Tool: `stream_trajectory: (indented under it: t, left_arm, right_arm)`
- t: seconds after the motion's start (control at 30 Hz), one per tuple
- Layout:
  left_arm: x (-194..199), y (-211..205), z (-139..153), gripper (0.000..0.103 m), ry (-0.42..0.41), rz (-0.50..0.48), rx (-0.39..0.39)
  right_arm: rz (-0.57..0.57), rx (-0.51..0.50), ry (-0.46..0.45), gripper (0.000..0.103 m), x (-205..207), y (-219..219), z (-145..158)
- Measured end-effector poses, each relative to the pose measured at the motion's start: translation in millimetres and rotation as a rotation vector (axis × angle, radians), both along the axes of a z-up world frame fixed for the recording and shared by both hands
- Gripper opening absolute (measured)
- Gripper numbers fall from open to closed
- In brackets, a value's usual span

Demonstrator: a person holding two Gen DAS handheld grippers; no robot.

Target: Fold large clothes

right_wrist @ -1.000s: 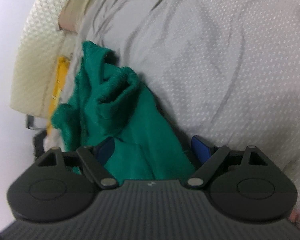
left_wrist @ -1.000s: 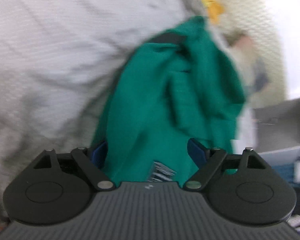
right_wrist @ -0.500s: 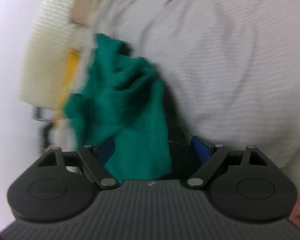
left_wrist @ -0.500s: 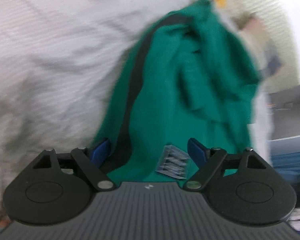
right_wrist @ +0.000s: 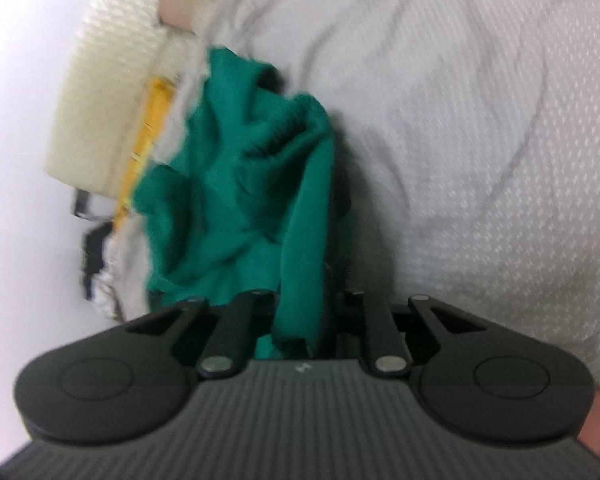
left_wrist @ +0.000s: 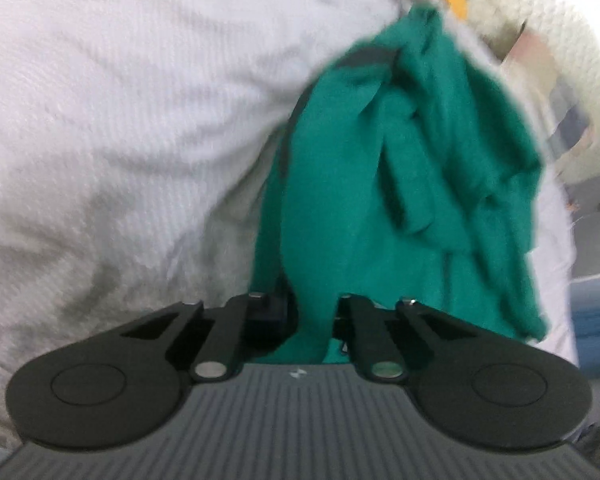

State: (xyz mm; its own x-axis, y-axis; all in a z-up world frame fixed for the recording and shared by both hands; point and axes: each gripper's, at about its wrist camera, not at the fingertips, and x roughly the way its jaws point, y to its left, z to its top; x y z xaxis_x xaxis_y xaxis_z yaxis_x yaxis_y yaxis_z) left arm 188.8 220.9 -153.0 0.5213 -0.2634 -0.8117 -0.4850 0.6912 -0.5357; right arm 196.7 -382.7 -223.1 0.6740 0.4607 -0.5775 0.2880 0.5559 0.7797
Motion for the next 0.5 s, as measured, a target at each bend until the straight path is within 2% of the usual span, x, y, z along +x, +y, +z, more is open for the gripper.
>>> stream_trajectory:
  t: [0.1, 0.3, 0.5]
  left_arm:
    - [-10.5, 18.6, 27.2, 0.007, -0.088, 0.024, -0.062]
    - [-29.8, 29.8, 86.1, 0.007, -0.239, 0.019, -0.088]
    - [-54.4, 35.5, 118.2, 0.006, -0.331, 0.016, -0.157]
  right_arm:
    - [0.009, 0.061, -0.052, 0.015, -5.9, -7.9, 12.8]
    - [-0.009, 0.194, -0.201, 0.014, -15.8, -21.5, 42.6]
    - [-0.006, 0.229, -0.305, 0.013, -33.3, -46.3, 74.1]
